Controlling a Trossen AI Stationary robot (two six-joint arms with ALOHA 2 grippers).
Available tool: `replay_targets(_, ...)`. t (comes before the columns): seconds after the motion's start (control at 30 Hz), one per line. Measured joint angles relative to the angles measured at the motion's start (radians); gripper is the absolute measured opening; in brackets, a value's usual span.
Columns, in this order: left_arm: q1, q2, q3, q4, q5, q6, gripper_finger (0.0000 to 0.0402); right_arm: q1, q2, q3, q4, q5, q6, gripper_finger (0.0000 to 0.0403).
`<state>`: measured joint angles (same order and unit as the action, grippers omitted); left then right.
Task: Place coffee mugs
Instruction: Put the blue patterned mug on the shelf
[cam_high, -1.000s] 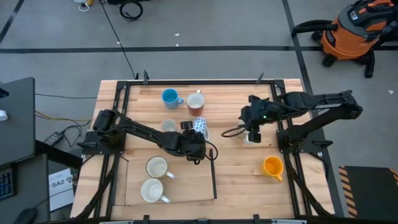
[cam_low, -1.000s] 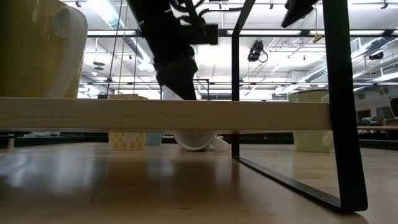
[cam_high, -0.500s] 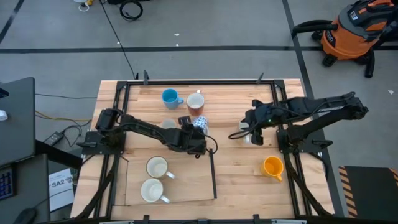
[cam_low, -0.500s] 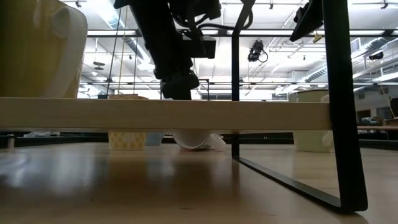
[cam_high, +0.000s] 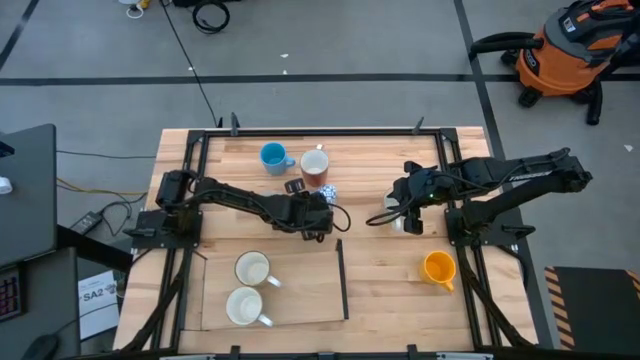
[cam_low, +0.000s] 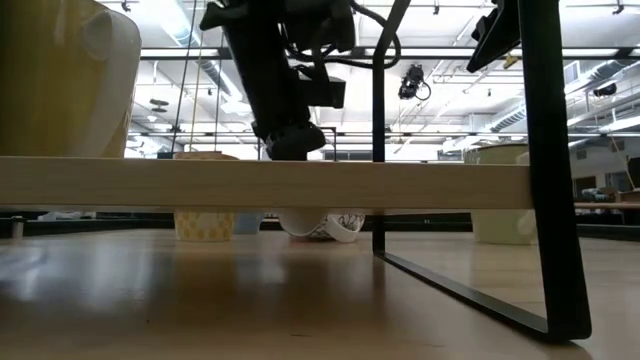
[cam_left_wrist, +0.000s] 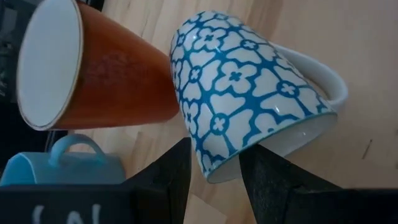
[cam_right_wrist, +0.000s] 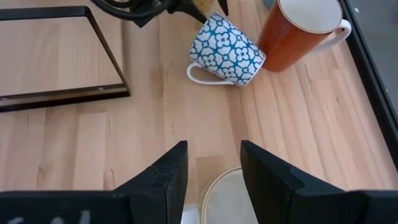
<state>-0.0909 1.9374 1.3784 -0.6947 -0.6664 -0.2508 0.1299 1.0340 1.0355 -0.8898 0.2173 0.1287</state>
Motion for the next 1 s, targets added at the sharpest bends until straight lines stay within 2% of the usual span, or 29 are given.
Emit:
replay_targets(0.33,0.016,0.045,0.000,0.035,0.020,0.001,0.0134,0.000,0.001,0.000,0.026,0.001,-0.025,0.0153)
replay_targets(0.73,0.017,0.045,0.000,0.052,0.004,-0.001,0.0045,0.000,0.001,0.000,0.040,0.000,-0.027,0.0153)
replay_targets(1.0,0.016,0.045,0.000,0.060,0.002,-0.002,0.0032,0.000,0.001,0.000,0.040,0.000,-0.027,0.0153)
